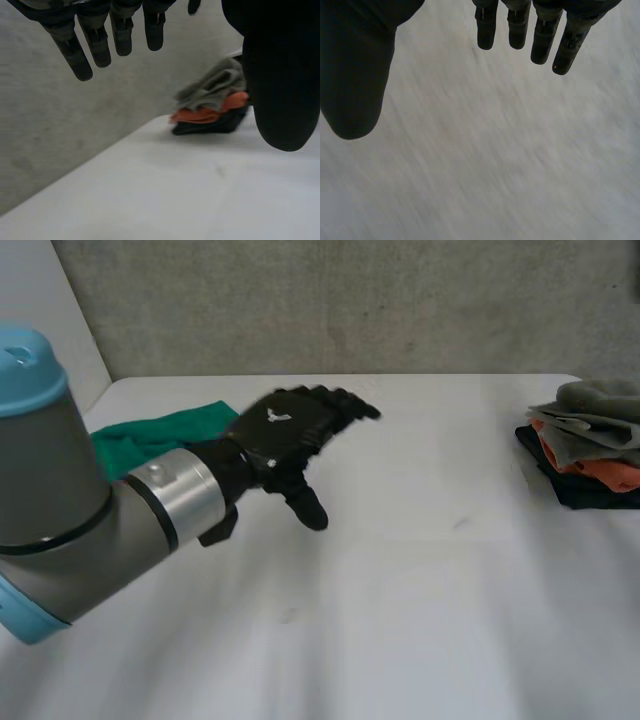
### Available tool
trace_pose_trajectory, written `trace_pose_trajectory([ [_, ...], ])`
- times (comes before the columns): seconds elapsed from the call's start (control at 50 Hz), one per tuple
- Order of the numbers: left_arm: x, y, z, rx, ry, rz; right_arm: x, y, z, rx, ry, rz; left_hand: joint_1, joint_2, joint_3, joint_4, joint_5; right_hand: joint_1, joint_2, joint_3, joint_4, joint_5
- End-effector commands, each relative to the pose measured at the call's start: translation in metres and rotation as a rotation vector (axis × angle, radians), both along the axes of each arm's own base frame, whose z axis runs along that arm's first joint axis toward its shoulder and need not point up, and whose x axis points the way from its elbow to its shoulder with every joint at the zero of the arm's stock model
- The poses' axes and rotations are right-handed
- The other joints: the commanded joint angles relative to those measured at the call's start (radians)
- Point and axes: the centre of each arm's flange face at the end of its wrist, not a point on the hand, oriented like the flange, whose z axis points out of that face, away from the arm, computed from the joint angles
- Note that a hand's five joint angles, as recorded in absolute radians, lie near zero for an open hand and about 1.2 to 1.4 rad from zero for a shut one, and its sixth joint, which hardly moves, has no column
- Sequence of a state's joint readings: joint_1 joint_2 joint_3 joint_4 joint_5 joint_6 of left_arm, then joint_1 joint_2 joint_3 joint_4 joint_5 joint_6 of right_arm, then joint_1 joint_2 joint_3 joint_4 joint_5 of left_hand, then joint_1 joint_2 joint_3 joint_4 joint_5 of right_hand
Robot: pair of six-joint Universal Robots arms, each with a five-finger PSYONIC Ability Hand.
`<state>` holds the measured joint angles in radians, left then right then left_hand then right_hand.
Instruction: Fold the laundry.
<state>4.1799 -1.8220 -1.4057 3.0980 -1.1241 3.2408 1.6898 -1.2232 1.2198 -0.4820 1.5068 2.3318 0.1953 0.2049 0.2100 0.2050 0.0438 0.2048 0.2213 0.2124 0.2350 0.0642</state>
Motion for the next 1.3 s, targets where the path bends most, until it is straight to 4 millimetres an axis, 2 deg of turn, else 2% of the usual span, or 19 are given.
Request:
trace_pose_trajectory([
  [0.02, 0.026, -0.033, 0.023, -0.095, 0.046, 0.207, 0.1, 0.089, -0.061, 0.326, -0.1, 0.445, -0.02, -0.029, -0.035, -0.03, -0.043, -0.03, -0.047, -0.038, -0.06, -0.064],
  [0.06, 0.039, -0.048, 0.029, -0.144, 0.063, 0.305, 0.11, 0.105, -0.075, 0.414, -0.114, 0.486, -0.021, -0.03, -0.035, -0.03, -0.044, -0.03, -0.047, -0.038, -0.06, -0.064],
  [0.08, 0.043, -0.054, 0.03, -0.159, 0.064, 0.337, 0.119, 0.12, -0.092, 0.502, -0.121, 0.519, -0.021, -0.03, -0.035, -0.03, -0.044, -0.03, -0.047, -0.038, -0.06, -0.064],
  [0.18, 0.072, -0.092, 0.031, -0.222, 0.085, 0.487, 0.134, 0.154, -0.144, 0.71, -0.11, 0.554, -0.021, -0.03, -0.035, -0.03, -0.044, -0.03, -0.047, -0.038, -0.06, -0.064],
  [0.24, 0.087, -0.115, 0.019, -0.214, 0.066, 0.541, 0.129, 0.163, -0.161, 0.754, -0.108, 0.523, -0.021, -0.03, -0.035, -0.03, -0.044, -0.03, -0.047, -0.038, -0.06, -0.064],
  [0.26, 0.096, -0.13, 0.007, -0.204, 0.04, 0.569, 0.127, 0.164, -0.165, 0.76, -0.109, 0.517, -0.021, -0.03, -0.035, -0.03, -0.044, -0.03, -0.047, -0.038, -0.06, -0.064],
  [0.38, 0.113, -0.173, -0.035, -0.212, -0.103, 0.563, 0.118, 0.177, -0.19, 0.795, -0.092, 0.503, -0.021, -0.03, -0.035, -0.03, -0.044, -0.03, -0.047, -0.038, -0.06, -0.064],
  [0.48, 0.129, -0.205, -0.075, -0.212, -0.233, 0.567, 0.113, 0.18, -0.197, 0.819, -0.088, 0.498, -0.021, -0.03, -0.035, -0.03, -0.044, -0.03, -0.047, -0.038, -0.06, -0.064],
  [0.56, 0.135, -0.218, -0.094, -0.2, -0.268, 0.572, 0.106, 0.172, -0.198, 0.818, -0.097, 0.472, -0.021, -0.03, -0.035, -0.03, -0.044, -0.03, -0.047, -0.038, -0.06, -0.064],
  [0.8, 0.139, -0.24, -0.153, -0.159, -0.358, 0.578, 0.105, 0.17, -0.198, 0.818, -0.101, 0.466, 0.006, -0.003, -0.008, -0.003, -0.017, -0.03, -0.047, -0.038, -0.06, -0.064],
  [0.9, 0.145, -0.25, -0.168, -0.211, -0.466, 0.616, 0.106, 0.17, -0.197, 0.814, -0.1, 0.467, 0.05, 0.041, 0.036, 0.041, 0.027, -0.03, -0.047, -0.038, -0.06, -0.064],
  [0.94, 0.146, -0.254, -0.173, -0.233, -0.509, 0.628, 0.106, 0.169, -0.197, 0.814, -0.1, 0.467, 0.147, 0.137, 0.132, 0.137, 0.124, -0.03, -0.047, -0.038, -0.06, -0.064],
  [1.0, 0.147, -0.256, -0.175, -0.247, -0.528, 0.636, 0.106, 0.169, -0.197, 0.814, -0.1, 0.467, 0.416, 0.407, 0.402, 0.406, 0.393, -0.03, -0.047, -0.038, -0.06, -0.064],
  [1.02, 0.147, -0.257, -0.174, -0.252, -0.527, 0.642, 0.106, 0.169, -0.197, 0.814, -0.099, 0.466, 0.877, 0.867, 0.862, 0.867, 0.854, -0.03, -0.047, -0.038, -0.06, -0.064],
  [1.06, 0.144, -0.256, -0.171, -0.26, -0.519, 0.641, 0.106, 0.169, -0.197, 0.813, -0.099, 0.465, 1.199, 1.19, 1.185, 1.19, 1.176, -0.03, -0.047, -0.038, -0.06, -0.064],
  [1.1, 0.14, -0.256, -0.165, -0.279, -0.507, 0.647, 0.106, 0.169, -0.197, 0.813, -0.099, 0.465, 1.201, 1.191, 1.186, 1.191, 1.178, -0.03, -0.047, -0.038, -0.06, -0.064],
  [1.18, 0.126, -0.249, -0.134, -0.337, -0.459, 0.69, 0.105, 0.169, -0.197, 0.811, -0.101, 0.459, 1.201, 1.191, 1.186, 1.191, 1.178, -0.03, -0.047, -0.038, -0.06, -0.064],
  [1.26, 0.099, -0.226, -0.096, -0.375, -0.342, 0.677, 0.105, 0.167, -0.195, 0.804, -0.104, 0.454, 1.201, 1.191, 1.186, 1.191, 1.178, -0.03, -0.047, -0.038, -0.06, -0.064],
  [1.3, 0.081, -0.207, -0.072, -0.373, -0.256, 0.65, 0.104, 0.165, -0.194, 0.798, -0.108, 0.448, 1.201, 1.191, 1.186, 1.191, 1.178, -0.03, -0.047, -0.038, -0.06, -0.064],
])
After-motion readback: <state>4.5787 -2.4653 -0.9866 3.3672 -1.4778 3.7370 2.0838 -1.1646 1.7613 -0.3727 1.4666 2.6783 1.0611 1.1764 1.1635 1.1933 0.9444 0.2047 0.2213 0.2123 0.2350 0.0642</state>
